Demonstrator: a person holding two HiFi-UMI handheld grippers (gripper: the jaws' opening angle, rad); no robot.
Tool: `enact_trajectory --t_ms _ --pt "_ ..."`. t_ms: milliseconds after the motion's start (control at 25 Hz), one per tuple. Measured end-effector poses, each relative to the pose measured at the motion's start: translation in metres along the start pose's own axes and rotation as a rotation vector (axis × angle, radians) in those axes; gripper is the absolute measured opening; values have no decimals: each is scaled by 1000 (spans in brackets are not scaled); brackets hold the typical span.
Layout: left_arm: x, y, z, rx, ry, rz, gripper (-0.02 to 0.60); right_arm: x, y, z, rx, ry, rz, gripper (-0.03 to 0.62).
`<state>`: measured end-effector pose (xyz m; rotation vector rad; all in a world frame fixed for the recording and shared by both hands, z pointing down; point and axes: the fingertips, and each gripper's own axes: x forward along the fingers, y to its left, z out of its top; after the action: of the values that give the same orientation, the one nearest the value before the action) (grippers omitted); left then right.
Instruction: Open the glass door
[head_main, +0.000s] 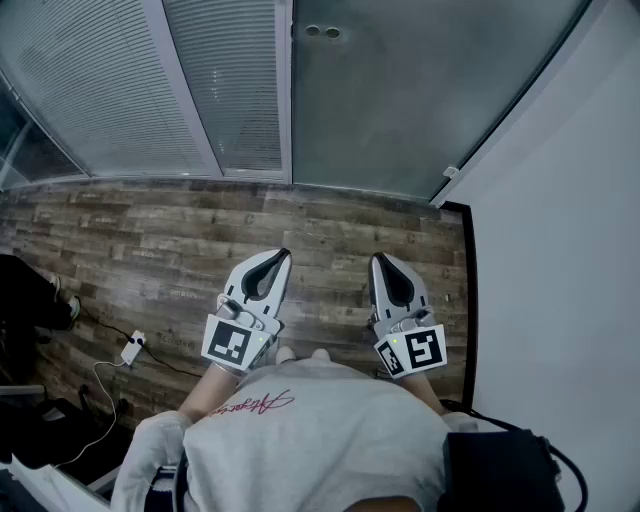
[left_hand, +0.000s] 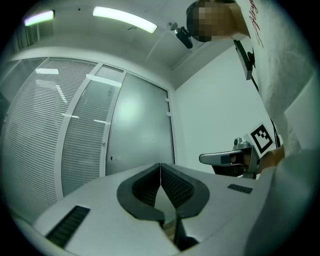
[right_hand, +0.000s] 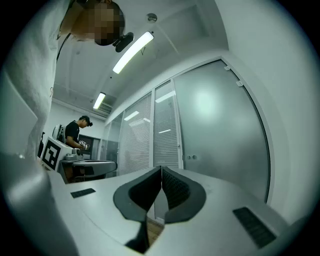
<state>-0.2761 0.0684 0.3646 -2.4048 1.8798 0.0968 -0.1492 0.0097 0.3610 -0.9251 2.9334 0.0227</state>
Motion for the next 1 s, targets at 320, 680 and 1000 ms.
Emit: enact_trajectory --t_ms 320,680,1000 --pt "1 -1 0 -6 8 7 17 -1 -2 1 -1 2 2 20" --pt "6 -7 -2 -4 9 16 17 -4 -8 0 14 -5 19 21" --pt "31 -15 -3 4 0 44 17 -10 -38 4 -9 -33 20 21"
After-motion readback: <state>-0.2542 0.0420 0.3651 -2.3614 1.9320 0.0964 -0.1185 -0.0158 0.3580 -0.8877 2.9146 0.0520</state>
